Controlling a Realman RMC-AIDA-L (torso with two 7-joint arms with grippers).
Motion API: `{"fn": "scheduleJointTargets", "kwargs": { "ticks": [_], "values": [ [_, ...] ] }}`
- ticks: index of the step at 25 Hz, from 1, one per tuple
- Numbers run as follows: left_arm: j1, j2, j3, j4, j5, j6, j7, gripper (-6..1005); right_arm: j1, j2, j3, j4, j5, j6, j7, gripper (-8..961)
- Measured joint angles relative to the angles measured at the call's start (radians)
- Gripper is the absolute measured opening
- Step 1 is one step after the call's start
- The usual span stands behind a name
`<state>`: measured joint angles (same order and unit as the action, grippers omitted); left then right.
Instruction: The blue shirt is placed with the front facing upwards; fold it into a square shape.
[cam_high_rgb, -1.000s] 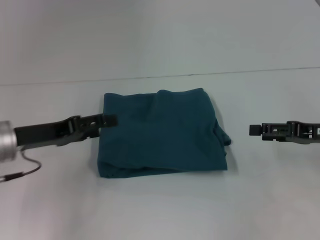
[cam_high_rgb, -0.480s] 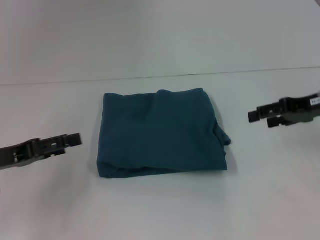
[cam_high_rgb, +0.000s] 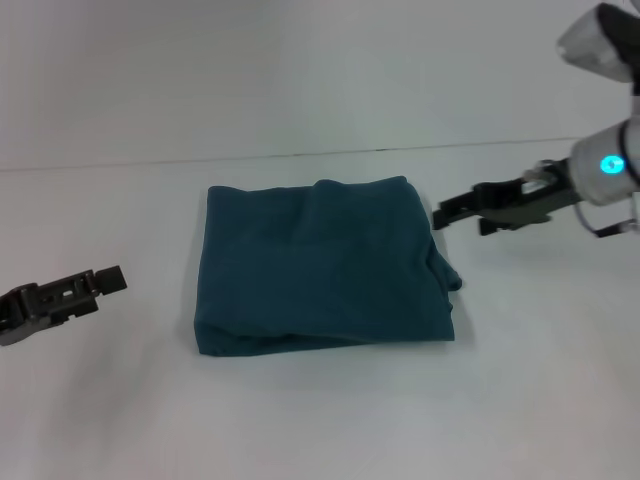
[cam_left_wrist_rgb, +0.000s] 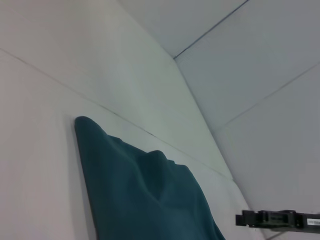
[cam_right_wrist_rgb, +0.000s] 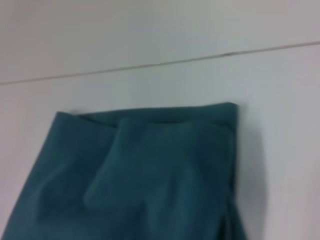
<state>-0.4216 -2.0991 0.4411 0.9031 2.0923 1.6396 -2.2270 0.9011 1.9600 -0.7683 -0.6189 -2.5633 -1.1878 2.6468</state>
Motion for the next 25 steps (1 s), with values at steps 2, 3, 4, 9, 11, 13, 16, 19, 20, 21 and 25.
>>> {"fn": "scheduleJointTargets", "kwargs": {
  "ticks": [2,3,4,9,11,13,16,19,20,21,25],
  "values": [
    [0.000,-0.001,-0.003,-0.002,0.000,-0.005,0.001,924,0.022,0.010,0.000,0.044,0.003,0.050,0.000,836],
    [0.000,-0.001,-0.003,-0.003,-0.001,-0.007,0.001,924,0.033,0.014,-0.001,0.063,0.003,0.078,0.001,836],
    [-0.001,-0.001,-0.003,-0.005,-0.001,-0.009,0.002,924,0.038,0.016,-0.001,0.075,0.003,0.099,0.001,836],
    [-0.007,-0.006,-0.004,-0.012,-0.003,-0.024,0.009,924,0.051,0.027,0.004,0.118,0.003,0.186,0.011,836],
    [-0.007,-0.009,-0.004,-0.014,-0.008,-0.031,0.013,924,0.053,0.031,0.005,0.137,0.006,0.216,0.017,836],
    [-0.009,-0.010,-0.003,-0.023,-0.016,-0.039,0.018,924,0.053,0.035,0.004,0.151,0.017,0.242,0.017,836],
    [-0.016,-0.010,0.003,-0.047,-0.026,-0.049,0.027,924,0.055,0.041,-0.001,0.175,0.047,0.280,0.012,836],
    [-0.022,-0.010,0.032,-0.052,-0.013,-0.059,0.029,925,0.062,0.050,-0.004,0.182,0.056,0.288,0.006,835],
    [-0.023,-0.010,0.060,-0.052,-0.004,-0.066,0.043,925,0.064,0.051,-0.004,0.182,0.056,0.288,0.005,835],
    [-0.023,-0.011,0.083,-0.052,0.002,-0.072,0.064,923,0.066,0.052,-0.004,0.180,0.057,0.285,0.005,835],
    [-0.012,-0.049,0.143,-0.052,0.004,-0.126,0.343,920,0.070,0.049,-0.005,0.168,0.063,0.272,0.004,835]
  ]
}}
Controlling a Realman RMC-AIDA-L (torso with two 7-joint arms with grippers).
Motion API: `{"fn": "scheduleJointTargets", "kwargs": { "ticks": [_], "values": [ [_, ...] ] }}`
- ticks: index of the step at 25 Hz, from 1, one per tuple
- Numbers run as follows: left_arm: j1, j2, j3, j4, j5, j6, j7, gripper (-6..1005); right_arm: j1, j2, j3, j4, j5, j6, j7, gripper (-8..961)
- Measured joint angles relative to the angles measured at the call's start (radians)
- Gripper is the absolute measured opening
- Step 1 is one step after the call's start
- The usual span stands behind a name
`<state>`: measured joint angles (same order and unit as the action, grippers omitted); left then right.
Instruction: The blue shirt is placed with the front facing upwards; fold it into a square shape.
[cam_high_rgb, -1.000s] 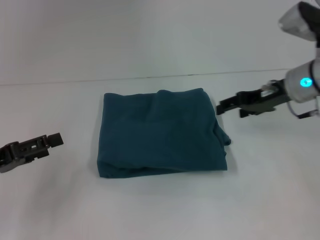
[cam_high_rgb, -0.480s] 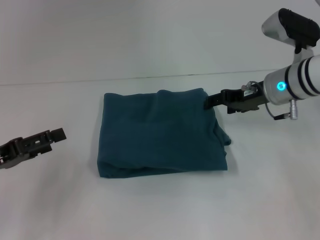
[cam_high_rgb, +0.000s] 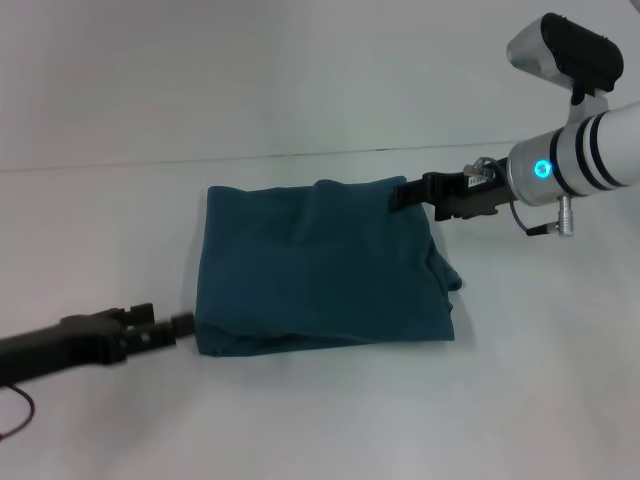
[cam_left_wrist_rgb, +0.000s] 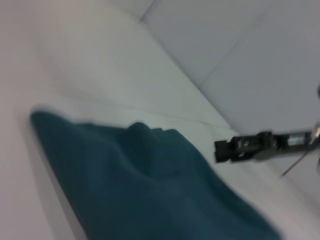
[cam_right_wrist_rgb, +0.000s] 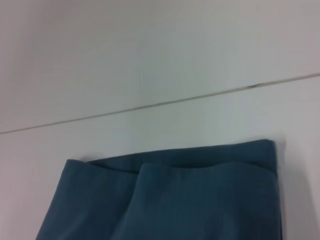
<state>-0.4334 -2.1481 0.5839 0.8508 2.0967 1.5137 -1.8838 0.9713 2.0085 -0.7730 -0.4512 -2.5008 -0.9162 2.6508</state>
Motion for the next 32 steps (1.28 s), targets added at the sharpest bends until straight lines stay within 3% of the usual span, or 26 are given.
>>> {"fn": "scheduleJointTargets", "kwargs": {
  "ticks": [3,7,10,15,19,22,27,32],
  "values": [
    [0.020,-0.024,0.009,-0.050,-0.030,-0.089,0.229,920,0.001,-0.006,0.000,0.000,0.001,-0.005,0.000,834],
    [0.018,-0.017,0.013,-0.162,-0.077,-0.186,0.328,919,-0.008,-0.015,0.000,-0.003,0.002,-0.016,0.000,833],
    [-0.003,-0.011,0.020,-0.177,-0.072,-0.195,0.202,919,-0.010,-0.020,0.005,-0.015,0.002,-0.039,0.000,832],
    [-0.065,0.016,0.018,-0.179,-0.067,-0.138,-0.254,919,-0.014,-0.025,0.007,-0.026,0.002,-0.063,0.001,830],
    [-0.122,0.031,0.041,-0.216,-0.033,-0.196,-0.432,920,-0.016,-0.027,0.008,-0.027,0.002,-0.064,0.000,829],
    [-0.150,0.035,0.056,-0.253,-0.026,-0.262,-0.452,920,-0.018,-0.027,0.008,-0.029,0.002,-0.064,0.000,828],
    [-0.166,0.026,0.163,-0.255,-0.025,-0.403,-0.435,920,-0.021,-0.028,0.008,-0.038,0.002,-0.064,0.000,826],
    [-0.168,0.025,0.186,-0.253,-0.025,-0.432,-0.429,921,-0.025,-0.028,0.008,-0.040,0.002,-0.065,0.000,825]
  ]
}}
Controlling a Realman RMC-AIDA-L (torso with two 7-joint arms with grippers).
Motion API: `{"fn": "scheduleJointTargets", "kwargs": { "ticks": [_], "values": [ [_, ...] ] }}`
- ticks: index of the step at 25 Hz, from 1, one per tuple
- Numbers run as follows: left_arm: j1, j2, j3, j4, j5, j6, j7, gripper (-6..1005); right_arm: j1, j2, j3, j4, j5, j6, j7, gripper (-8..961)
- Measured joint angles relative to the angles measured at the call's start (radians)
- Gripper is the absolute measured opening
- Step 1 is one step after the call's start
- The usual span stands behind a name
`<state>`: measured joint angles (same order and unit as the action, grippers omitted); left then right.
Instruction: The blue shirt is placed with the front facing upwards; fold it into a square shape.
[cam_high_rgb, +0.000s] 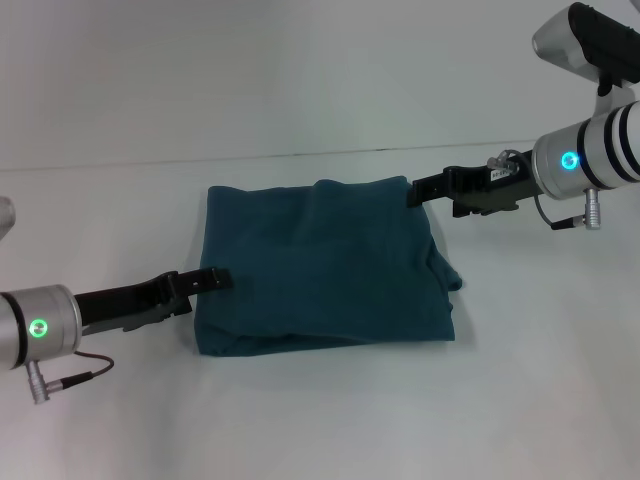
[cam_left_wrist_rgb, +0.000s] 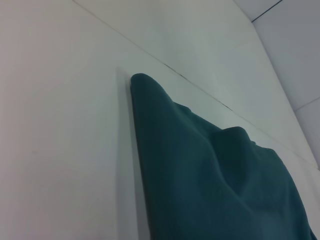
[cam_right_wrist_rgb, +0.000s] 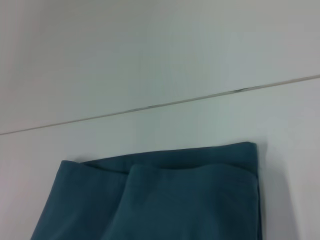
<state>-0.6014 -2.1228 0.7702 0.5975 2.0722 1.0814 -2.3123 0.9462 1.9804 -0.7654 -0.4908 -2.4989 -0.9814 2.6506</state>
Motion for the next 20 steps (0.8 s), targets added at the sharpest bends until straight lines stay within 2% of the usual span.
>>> {"fn": "scheduleJointTargets", "kwargs": {
  "ticks": [10,20],
  "values": [
    [-0.036,-0.005,0.024,-0.007,0.000,-0.065,0.001,919,0.000,-0.002,0.000,-0.010,0.003,-0.005,0.000,822],
    [-0.076,-0.019,0.194,-0.029,0.001,-0.153,-0.003,911,-0.003,-0.002,0.000,-0.011,0.012,-0.008,-0.001,819]
  ]
}}
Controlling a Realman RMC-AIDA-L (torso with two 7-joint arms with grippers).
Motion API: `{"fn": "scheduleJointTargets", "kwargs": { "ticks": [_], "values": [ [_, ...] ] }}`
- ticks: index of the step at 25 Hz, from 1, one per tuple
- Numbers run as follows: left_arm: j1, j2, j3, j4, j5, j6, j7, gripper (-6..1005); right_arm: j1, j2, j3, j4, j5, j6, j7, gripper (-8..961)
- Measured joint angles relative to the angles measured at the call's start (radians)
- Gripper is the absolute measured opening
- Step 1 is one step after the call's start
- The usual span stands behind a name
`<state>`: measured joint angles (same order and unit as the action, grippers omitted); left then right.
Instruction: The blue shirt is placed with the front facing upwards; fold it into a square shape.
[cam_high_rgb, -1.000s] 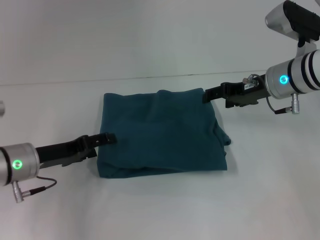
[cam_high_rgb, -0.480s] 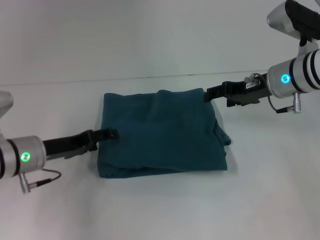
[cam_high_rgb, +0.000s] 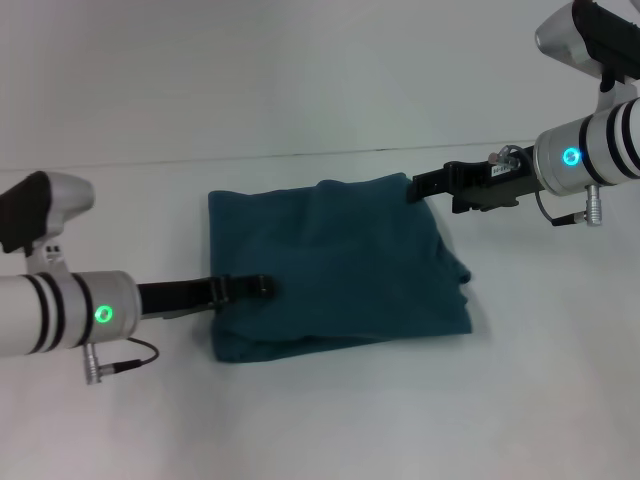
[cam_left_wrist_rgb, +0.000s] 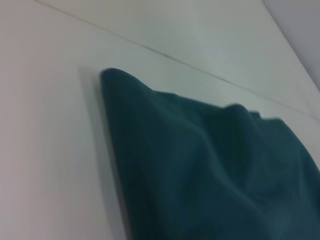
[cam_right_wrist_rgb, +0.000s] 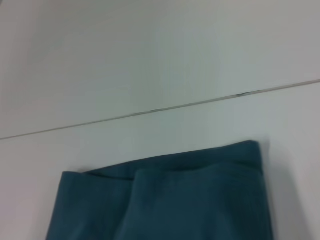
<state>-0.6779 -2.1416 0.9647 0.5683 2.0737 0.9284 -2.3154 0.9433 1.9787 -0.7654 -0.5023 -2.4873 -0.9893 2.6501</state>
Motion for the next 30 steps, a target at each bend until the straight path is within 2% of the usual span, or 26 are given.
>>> {"fn": "scheduleJointTargets", "kwargs": {
  "ticks": [9,16,22,27,30],
  "values": [
    [0.003,-0.021,0.020,0.064,-0.004,0.025,0.003,883,-0.018,-0.008,0.000,-0.001,0.055,-0.014,-0.017,816],
    [-0.014,-0.020,0.033,0.058,-0.002,0.026,0.001,682,-0.023,-0.013,0.002,-0.003,0.071,-0.021,-0.027,814],
    [-0.026,-0.021,0.056,0.049,-0.008,0.017,0.001,456,-0.023,-0.015,0.002,-0.003,0.071,-0.022,-0.027,812],
    [-0.028,-0.022,0.057,0.048,-0.009,0.015,0.001,209,-0.023,-0.017,0.002,-0.003,0.071,-0.022,-0.027,810],
    [-0.027,-0.023,0.055,0.047,-0.009,0.015,0.001,124,-0.023,-0.017,0.002,-0.003,0.071,-0.022,-0.027,809]
  ]
}}
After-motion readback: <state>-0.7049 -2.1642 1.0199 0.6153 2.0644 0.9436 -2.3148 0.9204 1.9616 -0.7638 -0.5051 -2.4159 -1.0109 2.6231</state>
